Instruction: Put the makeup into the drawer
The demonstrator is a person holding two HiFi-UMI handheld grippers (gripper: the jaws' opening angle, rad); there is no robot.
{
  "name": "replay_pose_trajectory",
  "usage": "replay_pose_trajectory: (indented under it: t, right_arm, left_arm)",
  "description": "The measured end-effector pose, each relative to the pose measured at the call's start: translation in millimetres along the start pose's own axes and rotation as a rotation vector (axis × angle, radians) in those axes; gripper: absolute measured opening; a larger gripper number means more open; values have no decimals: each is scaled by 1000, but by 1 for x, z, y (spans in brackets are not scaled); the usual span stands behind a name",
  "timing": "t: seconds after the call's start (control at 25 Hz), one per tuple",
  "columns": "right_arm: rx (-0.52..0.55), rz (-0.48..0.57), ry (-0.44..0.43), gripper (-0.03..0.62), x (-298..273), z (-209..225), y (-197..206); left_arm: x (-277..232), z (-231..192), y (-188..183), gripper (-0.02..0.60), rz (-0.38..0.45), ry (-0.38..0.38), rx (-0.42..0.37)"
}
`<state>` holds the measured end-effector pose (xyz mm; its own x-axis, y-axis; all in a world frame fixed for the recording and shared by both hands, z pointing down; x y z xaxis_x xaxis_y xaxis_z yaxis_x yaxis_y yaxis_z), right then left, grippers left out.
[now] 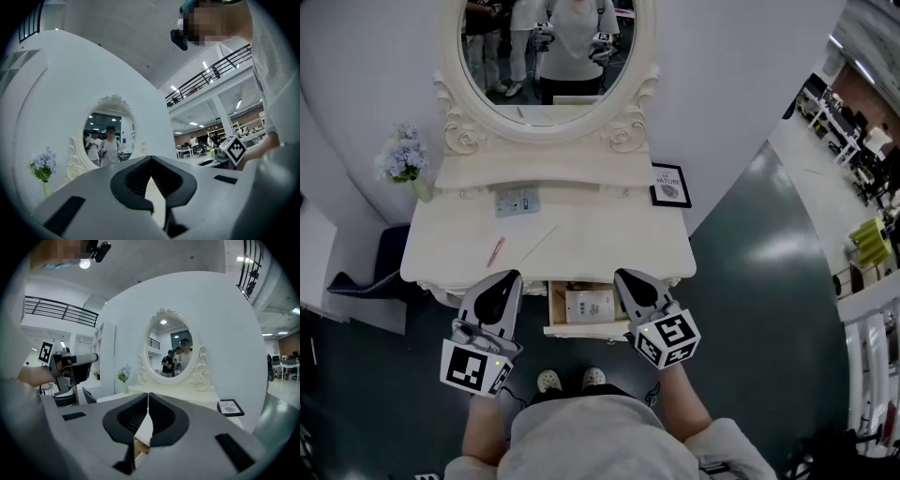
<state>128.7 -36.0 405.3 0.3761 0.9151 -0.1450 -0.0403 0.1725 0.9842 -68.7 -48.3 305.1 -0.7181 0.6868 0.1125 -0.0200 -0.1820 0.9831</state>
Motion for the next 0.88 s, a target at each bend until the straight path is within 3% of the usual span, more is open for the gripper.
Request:
replay_pose_trajectory:
  t: [0.88]
  right_arm:
    - [40, 179, 7, 25, 42, -28, -66]
  left_arm:
    - [3, 15, -14, 12, 30, 52, -4]
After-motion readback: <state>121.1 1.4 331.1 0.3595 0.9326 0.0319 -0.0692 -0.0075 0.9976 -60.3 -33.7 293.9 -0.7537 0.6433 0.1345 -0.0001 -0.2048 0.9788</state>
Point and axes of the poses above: the fingertips, and each gripper's own axes: x backward along the fingers, z to its right, y out of its underside, the point moved 1 cm from there along x, backward along the fingers, and after that the axes turned 3 degrees about -x, right-handed, at the moved point
